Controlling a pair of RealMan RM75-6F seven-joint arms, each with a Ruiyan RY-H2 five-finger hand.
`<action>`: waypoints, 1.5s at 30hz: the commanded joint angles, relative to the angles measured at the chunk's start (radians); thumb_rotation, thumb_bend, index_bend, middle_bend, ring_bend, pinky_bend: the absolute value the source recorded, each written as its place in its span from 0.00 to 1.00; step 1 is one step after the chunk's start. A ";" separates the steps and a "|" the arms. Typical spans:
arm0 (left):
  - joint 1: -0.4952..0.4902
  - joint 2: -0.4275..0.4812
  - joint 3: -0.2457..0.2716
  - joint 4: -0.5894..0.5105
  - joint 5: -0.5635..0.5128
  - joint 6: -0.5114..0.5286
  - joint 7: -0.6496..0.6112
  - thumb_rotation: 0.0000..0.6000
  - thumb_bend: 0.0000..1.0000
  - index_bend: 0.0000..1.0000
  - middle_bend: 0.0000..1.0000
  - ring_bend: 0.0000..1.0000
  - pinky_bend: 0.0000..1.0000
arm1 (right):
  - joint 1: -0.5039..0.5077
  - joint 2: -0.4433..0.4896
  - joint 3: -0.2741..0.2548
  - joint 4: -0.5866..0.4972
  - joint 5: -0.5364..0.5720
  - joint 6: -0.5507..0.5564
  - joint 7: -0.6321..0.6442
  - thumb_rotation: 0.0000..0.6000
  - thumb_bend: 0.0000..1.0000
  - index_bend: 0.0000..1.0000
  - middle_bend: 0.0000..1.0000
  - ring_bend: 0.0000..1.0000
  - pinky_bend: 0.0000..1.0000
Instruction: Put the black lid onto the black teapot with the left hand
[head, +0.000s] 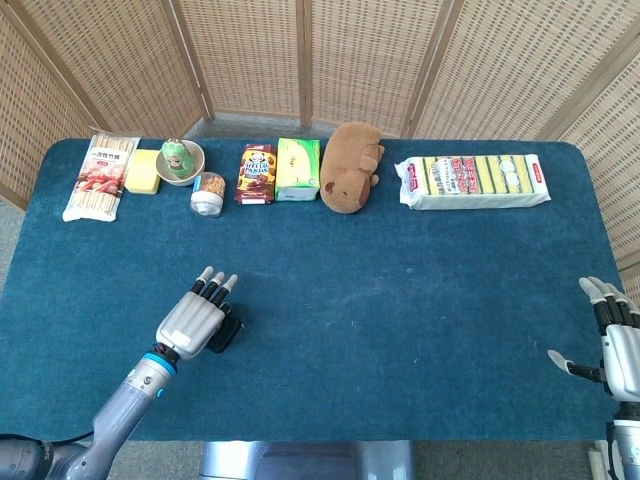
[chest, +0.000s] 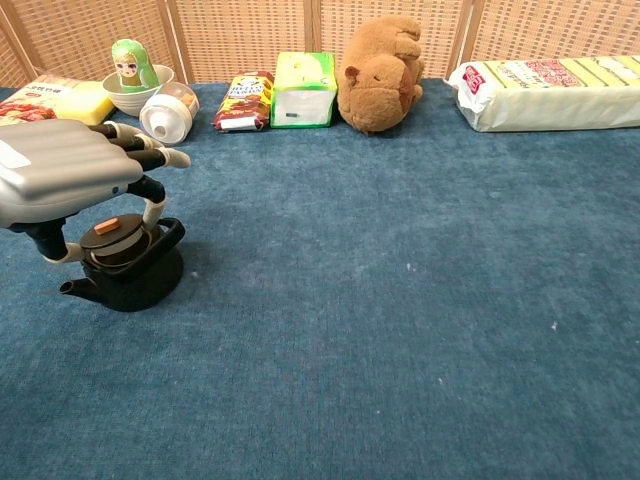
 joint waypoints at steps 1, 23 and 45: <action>-0.004 -0.012 -0.008 0.003 -0.010 0.003 0.007 1.00 0.25 0.43 0.00 0.00 0.00 | 0.000 0.001 0.000 0.000 0.000 0.000 0.000 1.00 0.12 0.07 0.07 0.07 0.00; -0.011 -0.012 -0.016 -0.051 -0.093 0.072 0.100 1.00 0.22 0.19 0.00 0.00 0.00 | 0.000 0.002 0.000 -0.001 -0.001 0.000 0.003 1.00 0.12 0.07 0.07 0.07 0.00; 0.019 0.032 -0.014 0.000 0.011 0.072 -0.039 1.00 0.21 0.06 0.00 0.00 0.00 | 0.000 0.002 -0.003 -0.005 -0.005 0.000 -0.002 1.00 0.12 0.07 0.07 0.07 0.00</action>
